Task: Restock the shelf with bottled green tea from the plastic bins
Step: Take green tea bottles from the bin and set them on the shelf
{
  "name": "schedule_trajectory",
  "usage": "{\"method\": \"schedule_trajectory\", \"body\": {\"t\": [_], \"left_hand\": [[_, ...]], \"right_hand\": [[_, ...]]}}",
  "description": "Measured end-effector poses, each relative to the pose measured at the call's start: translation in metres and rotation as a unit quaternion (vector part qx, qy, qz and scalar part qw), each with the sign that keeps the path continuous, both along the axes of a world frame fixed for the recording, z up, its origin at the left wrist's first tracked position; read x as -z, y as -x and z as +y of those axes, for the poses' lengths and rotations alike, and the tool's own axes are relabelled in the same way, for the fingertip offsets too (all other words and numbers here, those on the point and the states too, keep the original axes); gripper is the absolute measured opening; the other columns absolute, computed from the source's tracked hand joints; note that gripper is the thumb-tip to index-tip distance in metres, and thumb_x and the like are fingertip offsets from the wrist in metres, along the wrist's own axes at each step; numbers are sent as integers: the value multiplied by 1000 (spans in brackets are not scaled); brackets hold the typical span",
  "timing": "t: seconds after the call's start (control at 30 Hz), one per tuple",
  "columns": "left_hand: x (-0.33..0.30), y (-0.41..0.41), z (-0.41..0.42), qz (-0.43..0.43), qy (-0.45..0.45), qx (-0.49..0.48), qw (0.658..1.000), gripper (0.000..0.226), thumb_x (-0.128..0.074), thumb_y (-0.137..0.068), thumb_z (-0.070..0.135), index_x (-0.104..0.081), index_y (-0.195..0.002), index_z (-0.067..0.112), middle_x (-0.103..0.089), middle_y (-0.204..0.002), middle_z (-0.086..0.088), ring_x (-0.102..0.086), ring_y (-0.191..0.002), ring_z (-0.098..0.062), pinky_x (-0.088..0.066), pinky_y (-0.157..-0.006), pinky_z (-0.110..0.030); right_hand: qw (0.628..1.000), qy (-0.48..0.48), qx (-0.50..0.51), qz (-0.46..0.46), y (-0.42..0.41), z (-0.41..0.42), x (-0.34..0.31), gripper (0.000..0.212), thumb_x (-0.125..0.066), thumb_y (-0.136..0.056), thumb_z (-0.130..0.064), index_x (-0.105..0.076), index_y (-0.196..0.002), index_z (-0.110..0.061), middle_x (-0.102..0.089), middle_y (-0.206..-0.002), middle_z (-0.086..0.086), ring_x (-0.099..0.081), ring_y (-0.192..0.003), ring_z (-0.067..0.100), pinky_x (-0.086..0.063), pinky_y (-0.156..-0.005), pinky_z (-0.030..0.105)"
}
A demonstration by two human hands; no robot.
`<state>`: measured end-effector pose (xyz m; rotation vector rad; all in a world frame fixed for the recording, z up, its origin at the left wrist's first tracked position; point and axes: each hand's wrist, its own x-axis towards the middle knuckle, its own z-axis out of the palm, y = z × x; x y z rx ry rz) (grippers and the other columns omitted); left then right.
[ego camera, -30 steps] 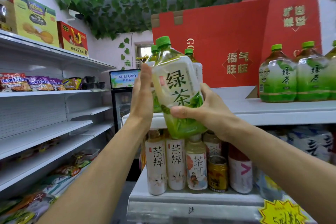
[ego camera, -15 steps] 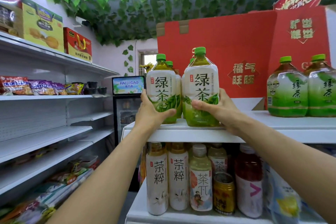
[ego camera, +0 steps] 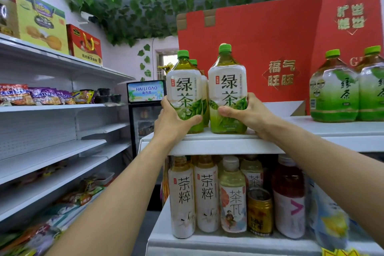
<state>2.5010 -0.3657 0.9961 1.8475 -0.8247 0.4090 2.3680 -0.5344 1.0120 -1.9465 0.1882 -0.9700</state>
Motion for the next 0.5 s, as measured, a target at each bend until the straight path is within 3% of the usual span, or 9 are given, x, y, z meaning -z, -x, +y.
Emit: {"method": "schedule_trajectory", "body": {"t": [0.1,0.2,0.23,0.43,0.5], "left_hand": [[-1,1,0,2,6,5,1000,95,-82,-73,51,-24,-143,23,-58,-133,0,-57,-122,-25,-46,-105,-49],[-1,3,0,7,6,12,1000,96,-82,-74,49,-23,-144,21,-57,-135,0,-55,-124,-25,-45,-107,-49],[-2,3,1,8,5,14,1000,96,-82,-75,48,-23,-145,21,-56,-136,-1,-54,-125,-25,-44,-107,-49],[-3,3,2,21,7,33,999,102,-82,-76,48,-17,-150,22,-54,-139,0,-52,-128,-25,-43,-109,-49],[-1,4,2,14,4,30,999,102,-81,-76,49,-16,-151,22,-53,-141,0,-52,-128,-25,-44,-107,-49]], "right_hand": [[1000,6,6,9,-1,0,-1,88,-90,-54,-52,-50,-124,-17,-69,-109,-2,-68,-96,12,-57,-82,30],[1000,11,8,20,3,-2,-1,36,-81,-76,-27,-54,-100,-26,-67,-95,-10,-64,-84,2,-50,-66,14],[1000,14,5,25,3,-3,-2,31,-79,-79,-23,-53,-93,-30,-66,-91,-11,-63,-82,1,-50,-65,13],[999,23,8,40,4,1,-4,31,-77,-81,-24,-52,-96,-34,-66,-94,-12,-64,-85,1,-53,-74,17],[998,43,37,27,7,11,-2,46,-82,-75,-39,-52,-109,-33,-66,-103,-10,-65,-96,7,-54,-80,20]]}}
